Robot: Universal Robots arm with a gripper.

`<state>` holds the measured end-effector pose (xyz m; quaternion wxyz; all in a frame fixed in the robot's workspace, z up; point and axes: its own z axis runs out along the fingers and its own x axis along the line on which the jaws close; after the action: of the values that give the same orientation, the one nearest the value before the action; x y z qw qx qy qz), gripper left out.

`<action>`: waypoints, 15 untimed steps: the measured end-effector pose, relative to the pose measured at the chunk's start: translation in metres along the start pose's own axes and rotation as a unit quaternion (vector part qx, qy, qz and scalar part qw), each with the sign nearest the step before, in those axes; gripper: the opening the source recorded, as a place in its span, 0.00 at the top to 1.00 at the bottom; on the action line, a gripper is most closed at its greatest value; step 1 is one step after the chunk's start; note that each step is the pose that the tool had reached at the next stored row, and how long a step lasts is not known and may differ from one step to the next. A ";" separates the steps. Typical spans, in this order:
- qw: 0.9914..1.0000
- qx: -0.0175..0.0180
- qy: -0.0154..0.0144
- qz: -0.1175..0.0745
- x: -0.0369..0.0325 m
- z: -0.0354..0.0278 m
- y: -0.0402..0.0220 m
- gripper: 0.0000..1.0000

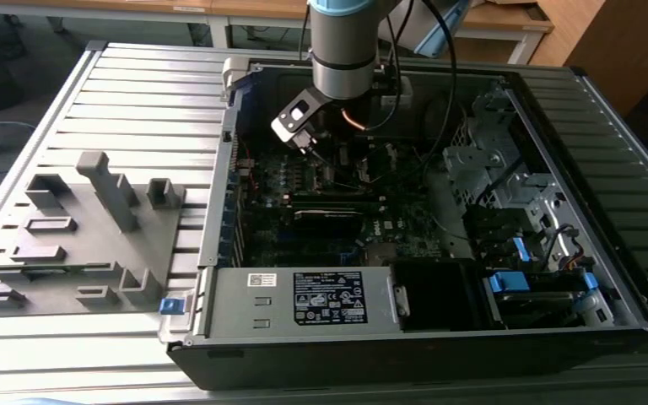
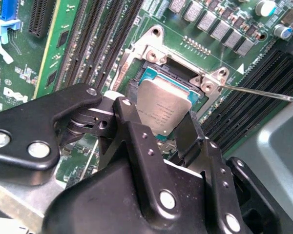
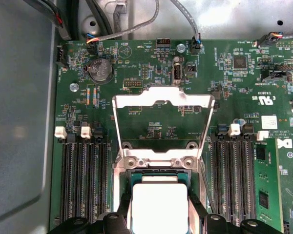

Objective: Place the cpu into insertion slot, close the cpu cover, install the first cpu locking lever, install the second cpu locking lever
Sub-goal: 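Place the cpu into insertion slot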

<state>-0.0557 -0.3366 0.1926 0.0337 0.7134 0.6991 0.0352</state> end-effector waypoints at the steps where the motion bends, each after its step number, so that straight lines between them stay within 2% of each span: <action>1: 1.000 0.000 0.000 0.000 0.0000 0.0000 0.0000 0.46; 15: 1.000 0.000 0.000 0.000 0.0000 0.0019 -0.0002 0.46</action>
<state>-0.0557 -0.3367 0.1907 0.0336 0.7134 0.6991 0.0352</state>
